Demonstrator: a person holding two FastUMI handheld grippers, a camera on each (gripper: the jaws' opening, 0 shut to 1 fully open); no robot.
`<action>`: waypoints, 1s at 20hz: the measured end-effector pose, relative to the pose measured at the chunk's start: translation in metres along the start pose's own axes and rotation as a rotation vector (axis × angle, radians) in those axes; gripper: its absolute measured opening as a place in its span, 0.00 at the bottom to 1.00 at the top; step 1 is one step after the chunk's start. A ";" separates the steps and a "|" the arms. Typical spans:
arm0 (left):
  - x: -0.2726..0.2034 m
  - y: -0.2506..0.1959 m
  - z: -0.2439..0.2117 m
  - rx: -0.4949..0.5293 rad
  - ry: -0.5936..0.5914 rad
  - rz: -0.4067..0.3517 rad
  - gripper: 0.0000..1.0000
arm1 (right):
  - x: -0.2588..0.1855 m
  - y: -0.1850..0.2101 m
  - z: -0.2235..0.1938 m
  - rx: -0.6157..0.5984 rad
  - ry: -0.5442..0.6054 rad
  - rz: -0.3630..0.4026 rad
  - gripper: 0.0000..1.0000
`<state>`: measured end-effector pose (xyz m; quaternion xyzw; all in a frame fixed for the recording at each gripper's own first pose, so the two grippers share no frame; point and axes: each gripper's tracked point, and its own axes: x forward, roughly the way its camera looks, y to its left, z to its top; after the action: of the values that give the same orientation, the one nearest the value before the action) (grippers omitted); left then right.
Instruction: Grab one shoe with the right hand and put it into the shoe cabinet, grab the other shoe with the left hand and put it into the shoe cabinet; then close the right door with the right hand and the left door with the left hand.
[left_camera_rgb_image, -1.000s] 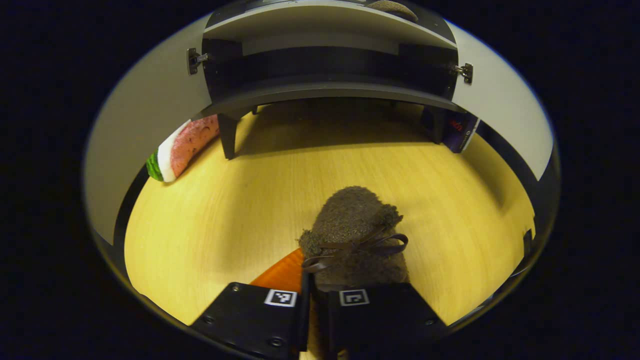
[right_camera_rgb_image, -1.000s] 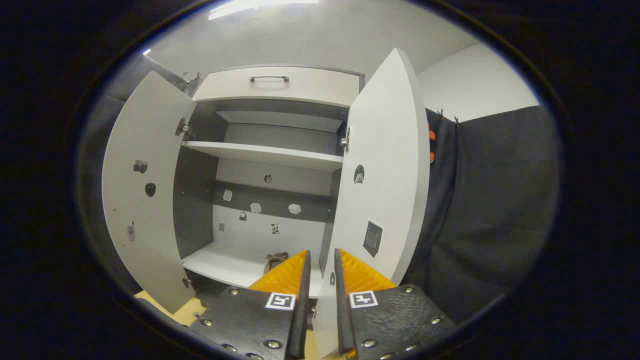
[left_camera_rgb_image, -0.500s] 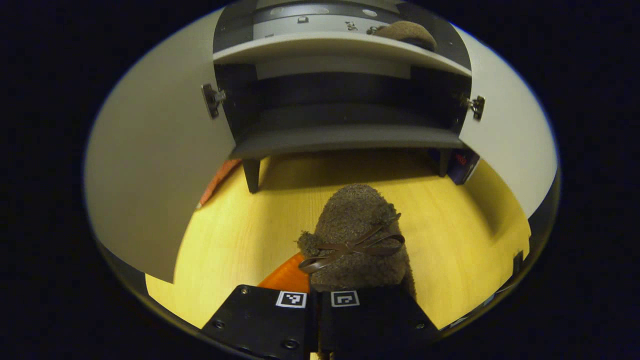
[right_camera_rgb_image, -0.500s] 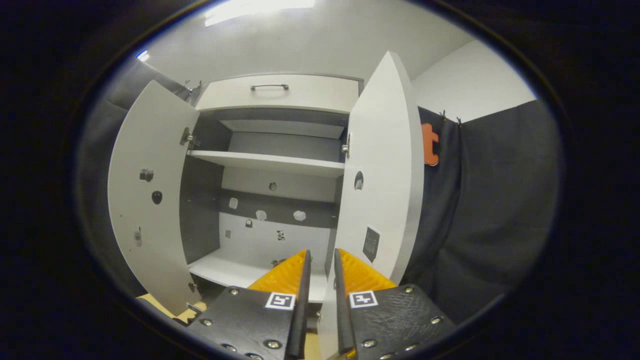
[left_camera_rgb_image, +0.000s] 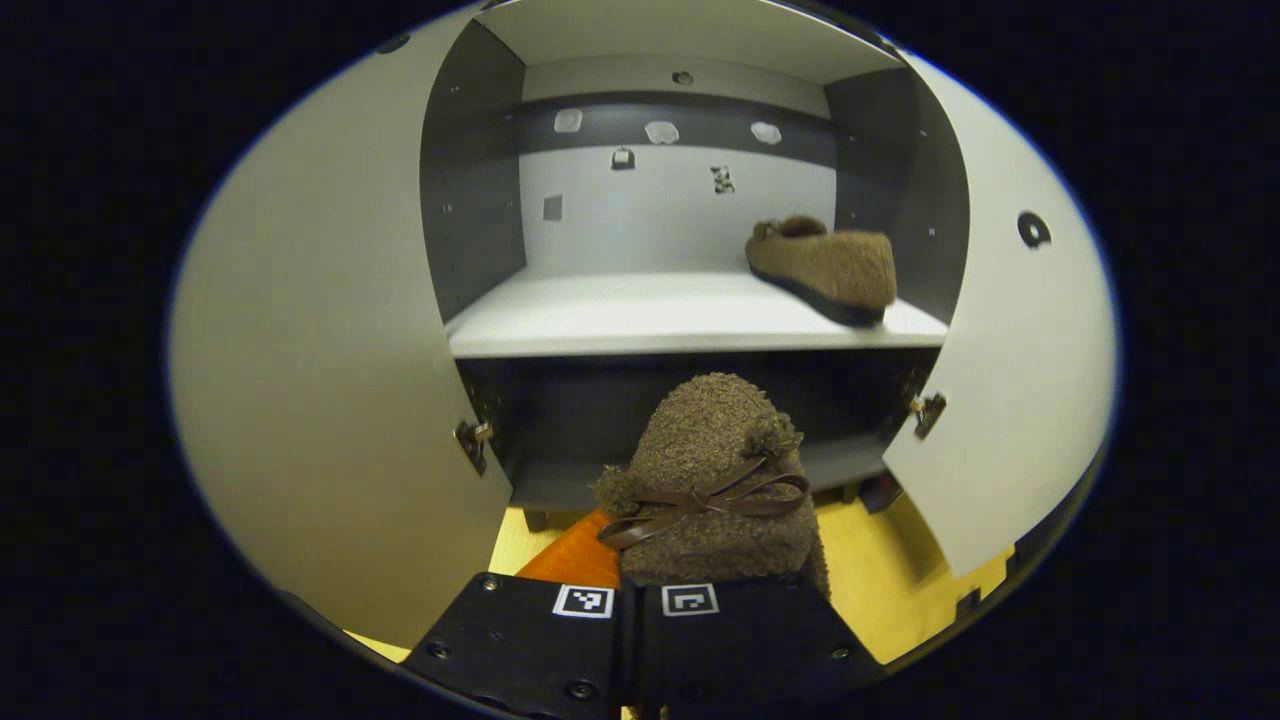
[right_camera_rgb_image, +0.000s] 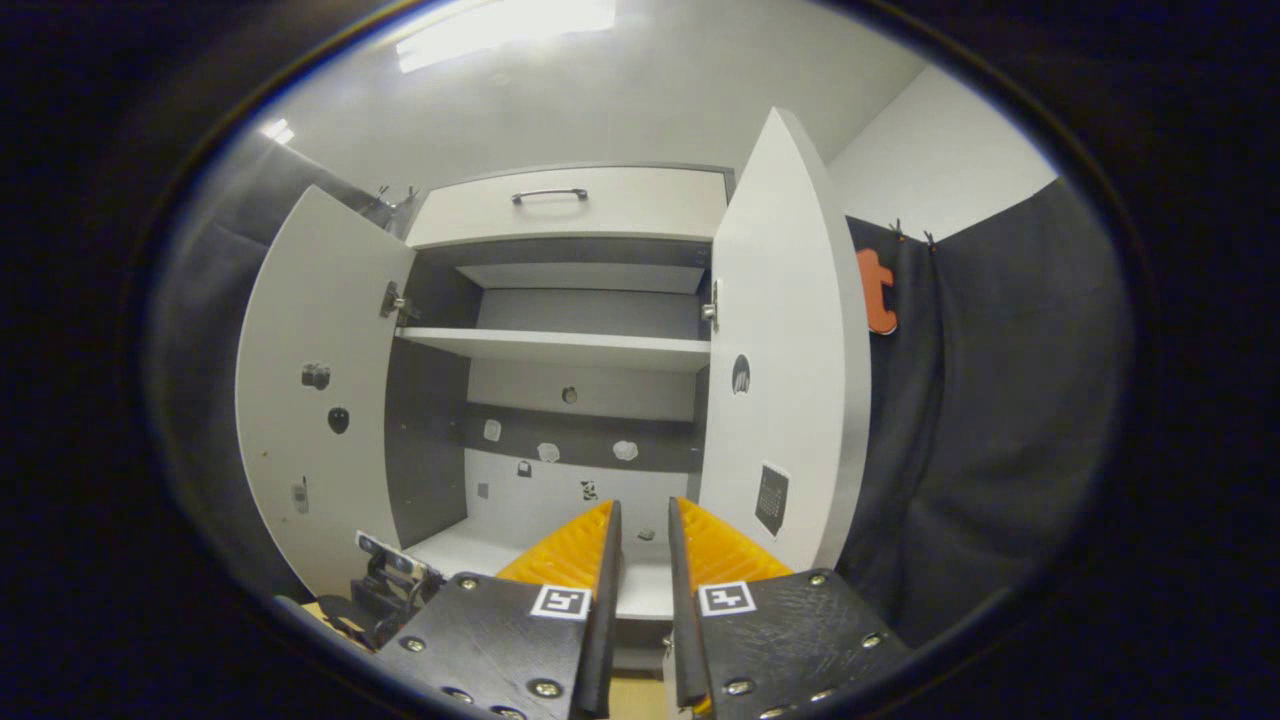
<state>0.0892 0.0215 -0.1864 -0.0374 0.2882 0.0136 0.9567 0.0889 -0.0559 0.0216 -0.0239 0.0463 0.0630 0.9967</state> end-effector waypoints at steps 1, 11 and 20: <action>0.001 0.000 0.018 -0.014 -0.024 -0.004 0.04 | 0.000 0.000 -0.001 0.005 -0.001 0.002 0.25; 0.062 0.013 0.153 -0.040 -0.130 0.005 0.04 | -0.009 -0.005 -0.007 0.036 0.014 -0.027 0.25; 0.142 0.014 0.209 -0.055 -0.135 0.047 0.03 | -0.030 -0.028 -0.013 0.013 0.045 -0.129 0.25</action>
<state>0.3217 0.0524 -0.0921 -0.0557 0.2233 0.0464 0.9720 0.0614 -0.0885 0.0133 -0.0218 0.0675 -0.0024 0.9975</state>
